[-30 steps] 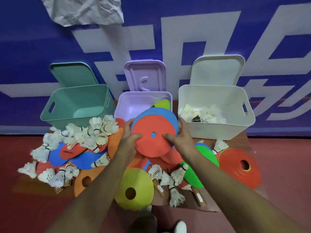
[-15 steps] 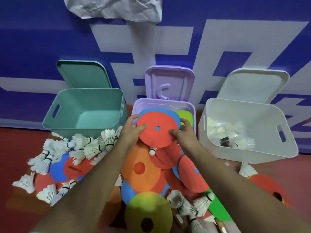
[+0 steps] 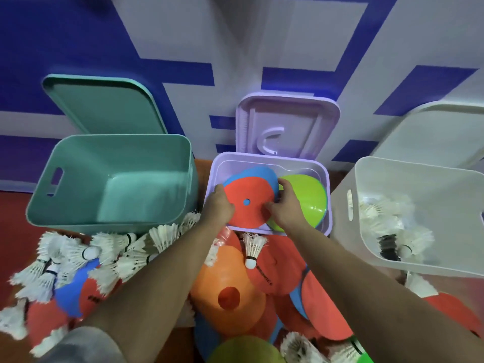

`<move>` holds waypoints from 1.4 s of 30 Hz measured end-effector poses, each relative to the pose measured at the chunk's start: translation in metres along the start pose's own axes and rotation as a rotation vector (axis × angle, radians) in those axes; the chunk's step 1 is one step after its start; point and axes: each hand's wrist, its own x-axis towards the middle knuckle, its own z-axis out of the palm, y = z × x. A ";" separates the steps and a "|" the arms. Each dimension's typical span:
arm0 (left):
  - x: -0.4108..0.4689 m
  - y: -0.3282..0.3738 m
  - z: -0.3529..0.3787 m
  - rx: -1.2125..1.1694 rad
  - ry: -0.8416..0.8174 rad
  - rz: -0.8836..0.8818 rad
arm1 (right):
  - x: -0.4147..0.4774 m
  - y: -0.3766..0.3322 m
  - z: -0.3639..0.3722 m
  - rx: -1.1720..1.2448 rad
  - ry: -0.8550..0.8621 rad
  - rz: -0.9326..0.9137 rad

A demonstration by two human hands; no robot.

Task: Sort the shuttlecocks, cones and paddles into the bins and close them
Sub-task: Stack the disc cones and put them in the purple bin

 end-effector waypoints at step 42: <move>-0.263 -0.087 0.017 -0.097 0.270 0.062 | -0.222 0.075 0.006 -0.545 -0.371 -0.468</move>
